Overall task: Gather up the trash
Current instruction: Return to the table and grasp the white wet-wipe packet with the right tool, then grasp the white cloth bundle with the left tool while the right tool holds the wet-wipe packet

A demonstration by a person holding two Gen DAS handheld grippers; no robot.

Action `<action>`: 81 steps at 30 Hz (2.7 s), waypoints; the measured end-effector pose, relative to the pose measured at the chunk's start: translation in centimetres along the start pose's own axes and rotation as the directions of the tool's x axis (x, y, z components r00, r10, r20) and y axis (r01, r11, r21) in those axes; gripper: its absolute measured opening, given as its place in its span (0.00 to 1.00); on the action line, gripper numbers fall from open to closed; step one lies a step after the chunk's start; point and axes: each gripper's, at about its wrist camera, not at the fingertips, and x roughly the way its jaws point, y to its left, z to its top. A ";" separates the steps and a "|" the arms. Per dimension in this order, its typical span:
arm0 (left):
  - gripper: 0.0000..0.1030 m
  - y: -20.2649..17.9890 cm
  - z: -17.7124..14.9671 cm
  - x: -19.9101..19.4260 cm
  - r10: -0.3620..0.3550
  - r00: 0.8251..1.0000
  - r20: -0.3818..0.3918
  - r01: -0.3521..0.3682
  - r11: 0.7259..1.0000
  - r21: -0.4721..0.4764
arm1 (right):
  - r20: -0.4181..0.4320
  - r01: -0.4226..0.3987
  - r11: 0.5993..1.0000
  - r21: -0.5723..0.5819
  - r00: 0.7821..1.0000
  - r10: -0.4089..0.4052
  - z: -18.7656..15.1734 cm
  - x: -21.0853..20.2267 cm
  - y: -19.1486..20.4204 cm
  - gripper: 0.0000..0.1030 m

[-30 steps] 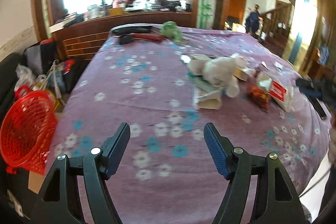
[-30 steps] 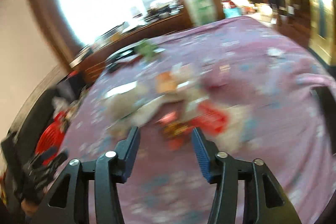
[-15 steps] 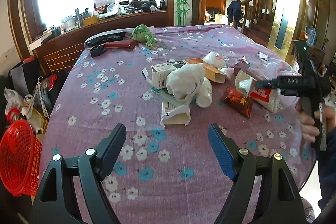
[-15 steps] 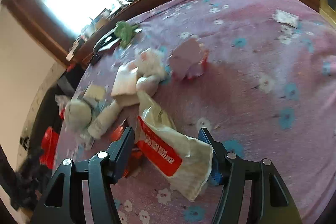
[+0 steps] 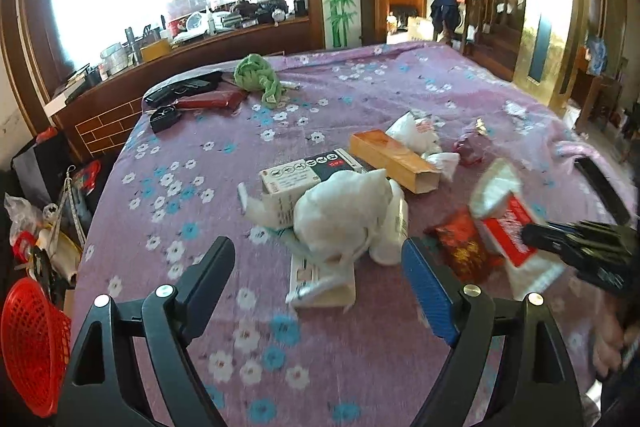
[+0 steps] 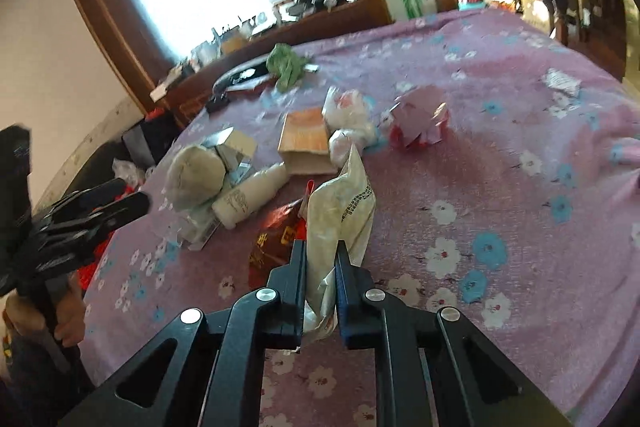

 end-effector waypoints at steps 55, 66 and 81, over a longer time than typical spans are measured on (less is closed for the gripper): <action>0.31 3.3 -11.5 -5.8 0.169 0.969 0.181 -0.128 0.968 -0.216 | 0.099 -0.107 0.982 -0.155 0.987 0.123 -4.5 0.9 12.3 0.13; 0.31 3.7 -11.5 -5.4 0.182 0.971 0.156 -0.144 0.963 -0.229 | 0.096 -0.120 0.980 -0.161 0.986 0.136 -4.6 0.9 12.2 0.13; 0.31 3.7 -11.6 -5.3 0.185 0.971 0.153 -0.147 0.962 -0.230 | 0.096 -0.116 0.980 -0.164 0.986 0.133 -4.6 0.7 12.3 0.13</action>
